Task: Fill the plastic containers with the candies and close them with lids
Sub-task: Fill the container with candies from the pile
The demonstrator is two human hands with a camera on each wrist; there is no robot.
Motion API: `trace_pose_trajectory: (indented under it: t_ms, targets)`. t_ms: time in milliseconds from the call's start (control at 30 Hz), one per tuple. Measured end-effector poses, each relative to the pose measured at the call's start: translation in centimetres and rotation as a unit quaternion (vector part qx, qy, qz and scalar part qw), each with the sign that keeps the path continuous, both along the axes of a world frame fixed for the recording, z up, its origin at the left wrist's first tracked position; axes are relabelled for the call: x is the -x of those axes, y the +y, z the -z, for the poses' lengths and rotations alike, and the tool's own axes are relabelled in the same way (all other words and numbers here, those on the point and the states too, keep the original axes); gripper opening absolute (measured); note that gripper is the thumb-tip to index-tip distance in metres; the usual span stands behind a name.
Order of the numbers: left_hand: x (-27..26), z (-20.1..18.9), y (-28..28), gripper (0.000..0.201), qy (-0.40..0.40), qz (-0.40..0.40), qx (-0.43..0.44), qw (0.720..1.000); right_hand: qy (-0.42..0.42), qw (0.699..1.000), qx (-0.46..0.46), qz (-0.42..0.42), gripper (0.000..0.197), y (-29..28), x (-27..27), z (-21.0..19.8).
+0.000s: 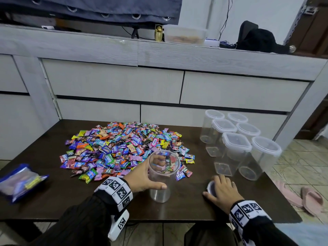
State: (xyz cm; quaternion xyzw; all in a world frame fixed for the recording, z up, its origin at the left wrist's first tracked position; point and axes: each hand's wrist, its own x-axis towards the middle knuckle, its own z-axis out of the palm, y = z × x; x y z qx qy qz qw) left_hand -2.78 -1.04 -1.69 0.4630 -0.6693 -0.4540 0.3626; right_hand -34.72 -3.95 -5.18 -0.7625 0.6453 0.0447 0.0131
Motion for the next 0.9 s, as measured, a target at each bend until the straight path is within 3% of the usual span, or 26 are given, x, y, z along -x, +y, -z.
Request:
trace_pose_trajectory:
  t_ms: [100, 200, 300, 367, 433, 567, 633, 767, 900]
  targets:
    - [0.0, 0.1, 0.2, 0.096, 0.008, 0.002, -0.002, 1.000, 0.040, 0.999, 0.016, -0.004, 0.070, 0.2, -0.2, 0.1]
    - [-0.5, -0.1, 0.6, 0.114, 0.005, 0.005, -0.021, 1.000, 0.030, 0.999, 0.040, -0.013, 0.080, 0.5, -1.0, -0.7]
    - [-2.1, -0.4, 0.8, 0.124, -0.114, -0.042, 0.013, 0.992, -0.025, 0.998, 0.042, -0.046, 0.086, 0.0, -2.8, -1.5]
    - [-3.4, -0.1, 0.8, 0.131, -0.267, -0.098, 0.027, 0.958, -0.071, 0.996, 0.007, -0.058, 0.088, -0.8, -4.7, -1.6]
    - [-4.7, 0.5, 0.4, 0.136, -0.412, -0.116, 0.012, 0.904, -0.106, 0.993, -0.034, -0.048, 0.091, -1.9, -6.7, -1.3]
    - [-6.6, 2.1, -0.8, 0.137, -0.562, -0.104, -0.057, 0.818, -0.112, 0.990, -0.078, -0.036, 0.096, -3.8, -10.1, -0.5]
    - [-7.0, 3.0, -1.5, 0.135, -0.581, -0.104, -0.091, 0.802, -0.098, 0.990, -0.085, -0.047, 0.095, -4.6, -11.5, -0.1]
    - [-7.0, 4.4, -2.9, 0.131, -0.575, -0.098, -0.115, 0.804, -0.073, 0.989, -0.087, -0.091, 0.086, -6.0, -14.0, 0.5]
    - [-6.7, 5.1, -4.1, 0.123, -0.570, -0.096, -0.101, 0.810, -0.049, 0.984, -0.103, -0.137, 0.103, -8.0, -16.0, 0.1]
